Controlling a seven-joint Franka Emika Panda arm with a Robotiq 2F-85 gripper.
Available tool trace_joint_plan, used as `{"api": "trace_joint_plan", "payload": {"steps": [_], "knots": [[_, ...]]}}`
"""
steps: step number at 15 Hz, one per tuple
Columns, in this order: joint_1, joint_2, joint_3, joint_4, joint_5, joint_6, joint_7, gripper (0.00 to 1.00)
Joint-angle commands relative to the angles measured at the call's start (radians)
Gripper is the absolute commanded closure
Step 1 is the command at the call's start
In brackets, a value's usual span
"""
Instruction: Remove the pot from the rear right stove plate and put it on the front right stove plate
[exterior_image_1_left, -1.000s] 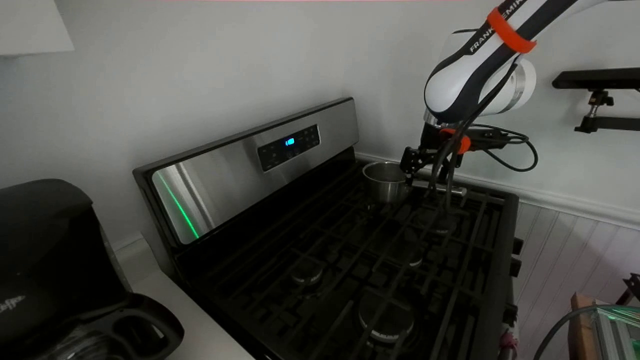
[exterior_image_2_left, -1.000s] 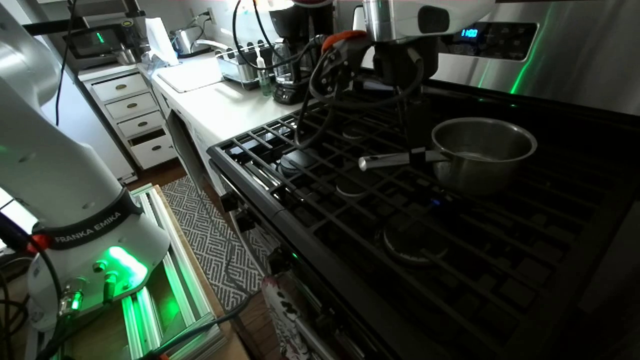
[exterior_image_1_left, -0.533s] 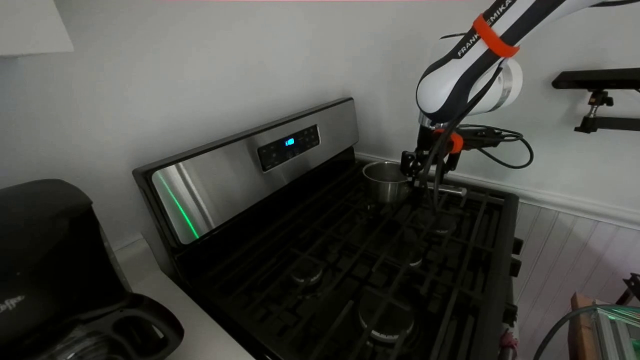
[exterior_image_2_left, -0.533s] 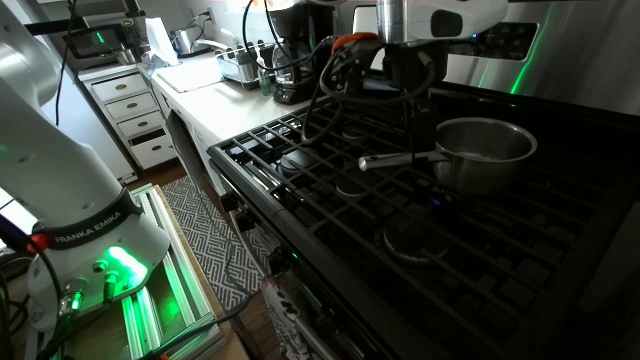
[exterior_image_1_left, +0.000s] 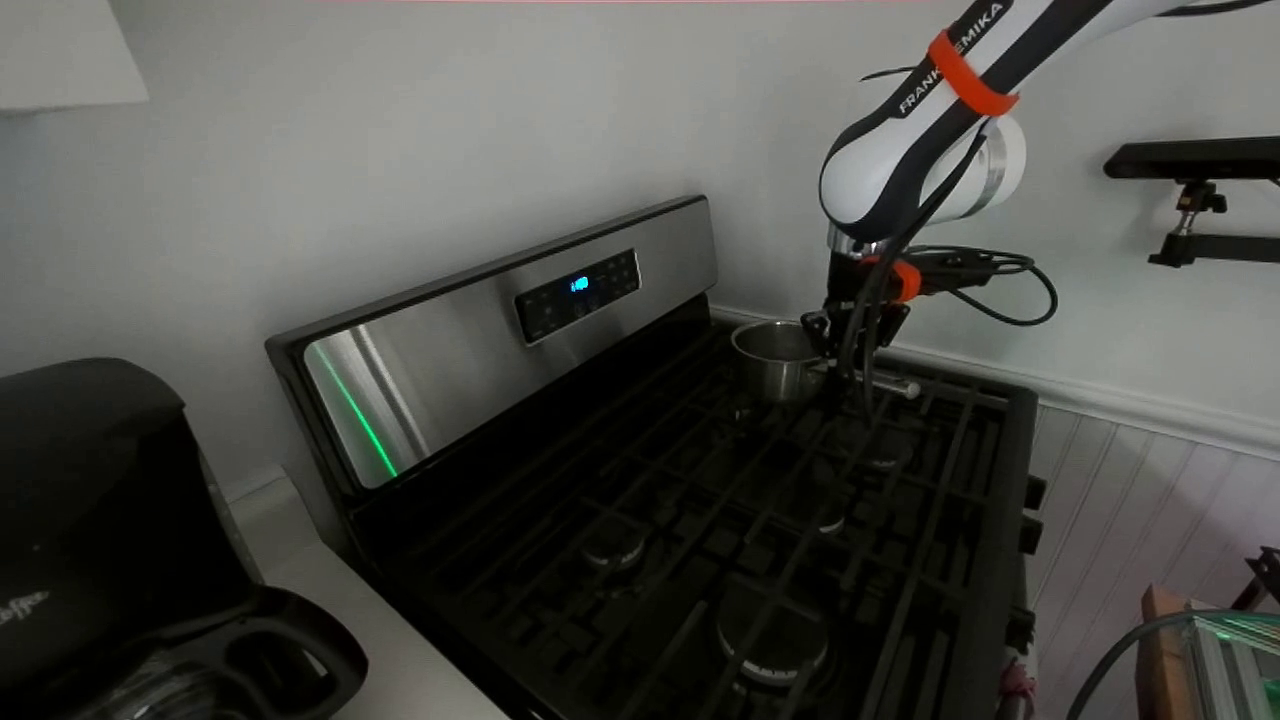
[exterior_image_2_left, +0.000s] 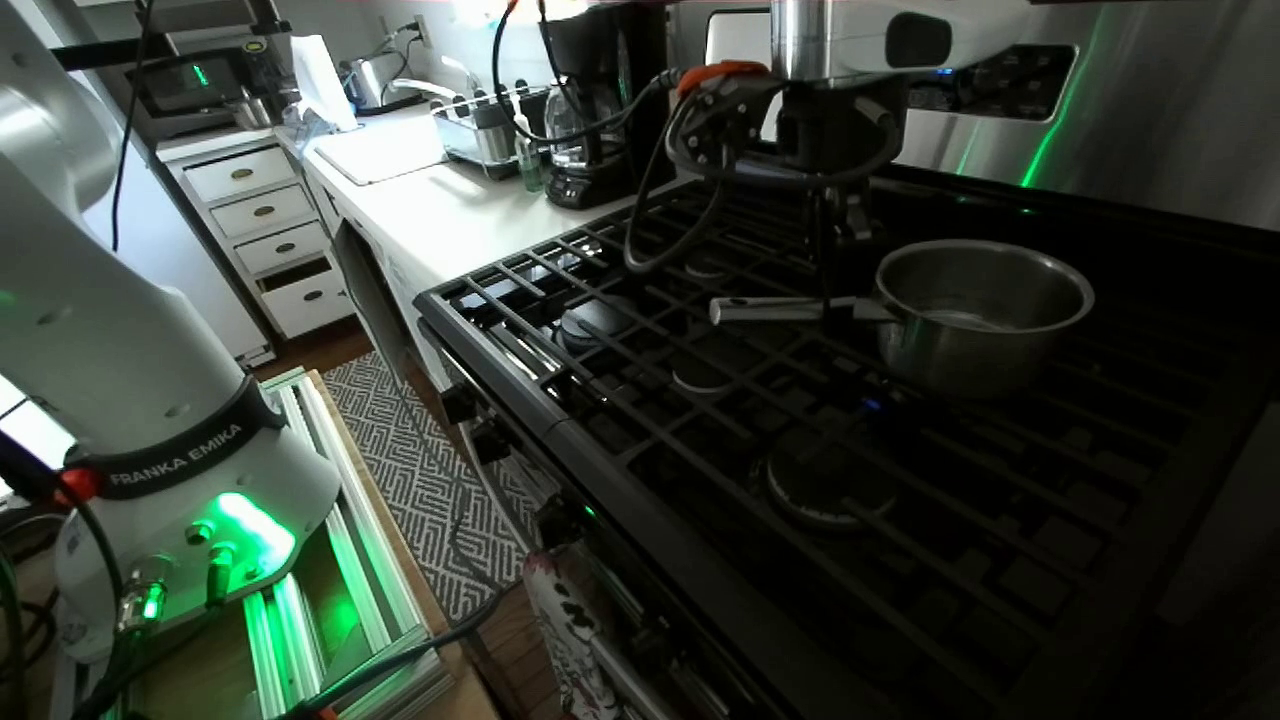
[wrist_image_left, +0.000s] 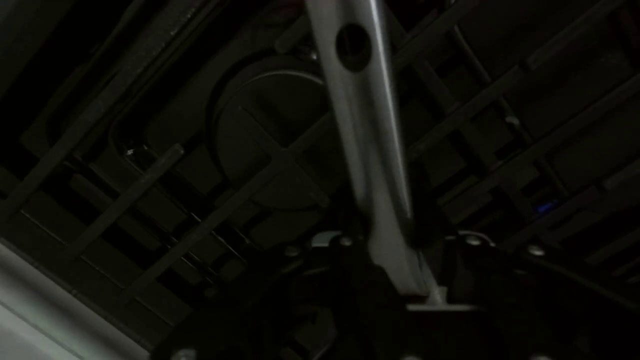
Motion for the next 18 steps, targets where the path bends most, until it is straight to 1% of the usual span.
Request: {"api": "trace_joint_plan", "payload": {"steps": [1, 3, 8, 11, 18], "knots": [[-0.003, 0.030, 0.002, 0.039, -0.018, -0.038, -0.030, 0.92], [-0.004, 0.034, 0.004, 0.045, -0.015, -0.041, -0.042, 0.94], [-0.005, 0.026, 0.009, 0.051, 0.010, -0.069, -0.048, 0.93], [0.002, 0.003, 0.004, 0.043, 0.005, -0.085, 0.014, 0.93], [0.019, -0.047, -0.005, -0.013, -0.027, -0.072, 0.180, 0.93]]}}
